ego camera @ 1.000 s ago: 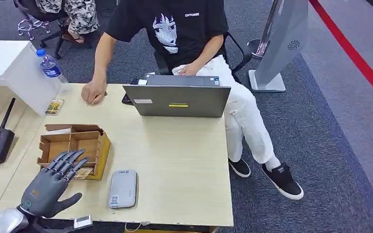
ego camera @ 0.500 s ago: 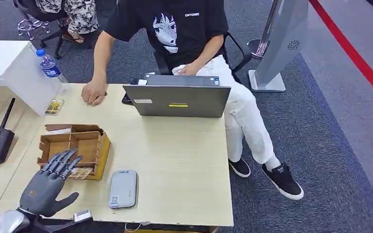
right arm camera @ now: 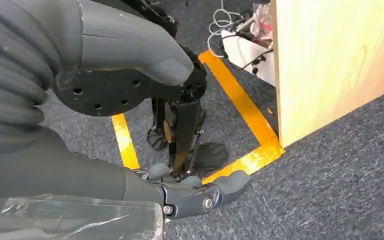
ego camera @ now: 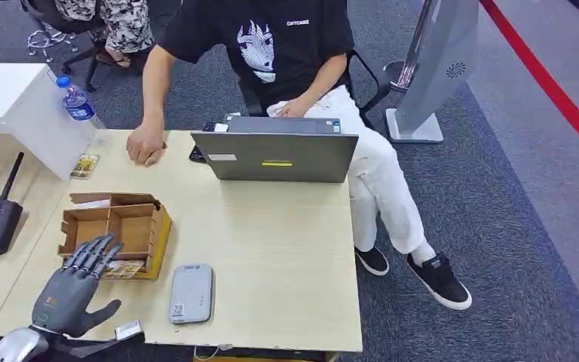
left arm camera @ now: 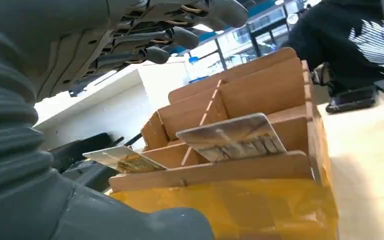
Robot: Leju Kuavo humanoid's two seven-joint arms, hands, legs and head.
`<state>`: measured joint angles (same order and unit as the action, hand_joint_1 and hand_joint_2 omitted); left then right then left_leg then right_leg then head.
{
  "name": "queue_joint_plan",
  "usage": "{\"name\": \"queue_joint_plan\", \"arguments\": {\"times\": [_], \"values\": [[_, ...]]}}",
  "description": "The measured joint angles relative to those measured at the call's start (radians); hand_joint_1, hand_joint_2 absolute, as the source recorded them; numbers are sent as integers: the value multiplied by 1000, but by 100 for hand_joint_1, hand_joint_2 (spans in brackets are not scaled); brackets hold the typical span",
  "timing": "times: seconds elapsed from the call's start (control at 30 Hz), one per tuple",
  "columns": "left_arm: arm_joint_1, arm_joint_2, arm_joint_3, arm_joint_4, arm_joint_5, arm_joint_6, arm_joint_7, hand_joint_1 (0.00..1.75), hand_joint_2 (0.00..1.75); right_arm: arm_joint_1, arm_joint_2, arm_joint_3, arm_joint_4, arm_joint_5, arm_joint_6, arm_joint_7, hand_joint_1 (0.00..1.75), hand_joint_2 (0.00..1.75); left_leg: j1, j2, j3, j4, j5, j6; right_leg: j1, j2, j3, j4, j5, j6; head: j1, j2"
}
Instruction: Pass the card to the sensor for recognition and then transmit it.
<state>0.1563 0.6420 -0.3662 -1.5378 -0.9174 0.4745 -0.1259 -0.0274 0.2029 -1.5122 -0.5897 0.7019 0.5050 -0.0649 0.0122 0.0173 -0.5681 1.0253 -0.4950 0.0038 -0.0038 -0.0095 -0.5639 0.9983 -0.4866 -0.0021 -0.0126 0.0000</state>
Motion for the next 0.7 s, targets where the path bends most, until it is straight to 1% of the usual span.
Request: {"name": "queue_joint_plan", "arguments": {"times": [0.33, 0.53, 0.7], "values": [[-23, -27, 7, 47, 2, 12, -8, 0, 175, -2, 0, 0, 19, 6, -11, -7, 0, 175, 0, 0, 0, 0, 0, 0, 0, 0, 0, 0, 0, 0, 0, 0], [-37, -42, 11, 68, 4, 39, -21, 0, 175, -4, -5, 0, 38, 8, -24, -21, 0, 175, 0, 0, 0, 0, 0, 0, 0, 0, 0, 0, 0, 0, 0, 0], [-53, -57, 14, 90, 5, 38, -30, 0, 175, -7, -14, 0, 60, 11, -39, -28, 0, 175, 0, 0, 0, 0, 0, 0, 0, 0, 0, 0, 0, 0, 0, 0]]}}
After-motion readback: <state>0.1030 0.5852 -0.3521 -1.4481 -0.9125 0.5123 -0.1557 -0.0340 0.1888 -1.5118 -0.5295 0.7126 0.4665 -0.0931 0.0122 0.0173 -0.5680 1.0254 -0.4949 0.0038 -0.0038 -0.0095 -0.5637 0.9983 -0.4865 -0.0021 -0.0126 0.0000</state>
